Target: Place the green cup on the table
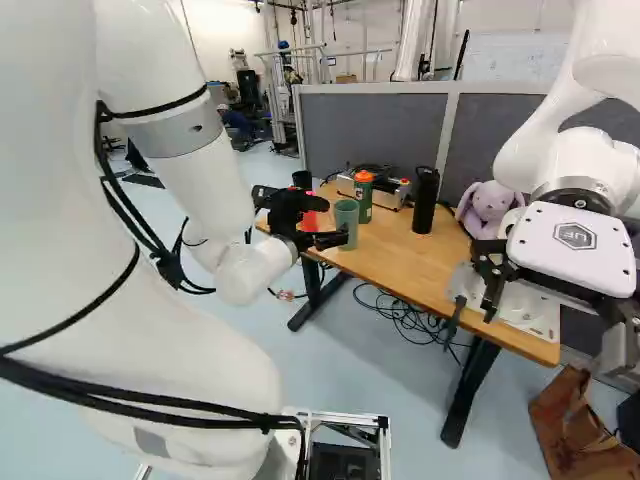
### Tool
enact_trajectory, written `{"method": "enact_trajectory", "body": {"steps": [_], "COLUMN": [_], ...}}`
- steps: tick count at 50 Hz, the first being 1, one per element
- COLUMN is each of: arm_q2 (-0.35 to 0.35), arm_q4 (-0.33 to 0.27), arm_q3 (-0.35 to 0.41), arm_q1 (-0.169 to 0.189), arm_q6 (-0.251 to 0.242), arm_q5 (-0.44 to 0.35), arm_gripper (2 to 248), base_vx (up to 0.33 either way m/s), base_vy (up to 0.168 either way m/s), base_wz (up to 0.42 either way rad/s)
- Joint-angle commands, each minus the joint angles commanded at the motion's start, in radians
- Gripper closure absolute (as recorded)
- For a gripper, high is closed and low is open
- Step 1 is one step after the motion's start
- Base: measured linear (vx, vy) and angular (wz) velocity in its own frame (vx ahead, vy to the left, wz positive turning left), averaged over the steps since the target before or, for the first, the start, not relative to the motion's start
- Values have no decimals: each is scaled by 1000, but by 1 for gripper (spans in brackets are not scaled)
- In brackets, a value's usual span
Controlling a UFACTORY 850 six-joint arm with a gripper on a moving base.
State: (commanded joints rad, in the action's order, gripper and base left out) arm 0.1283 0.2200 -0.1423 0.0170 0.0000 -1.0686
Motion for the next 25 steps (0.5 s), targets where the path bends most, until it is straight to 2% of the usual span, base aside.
{"method": "enact_trajectory", "body": {"steps": [25], "arm_q2": [96], "arm_q4": [-140], "arm_q3": [35], "arm_q1": [-11], "arm_q6": [0], "arm_q5": [125], "arm_gripper": [3], "base_vx": [0], "base_vy": [0], "base_wz": [0]}}
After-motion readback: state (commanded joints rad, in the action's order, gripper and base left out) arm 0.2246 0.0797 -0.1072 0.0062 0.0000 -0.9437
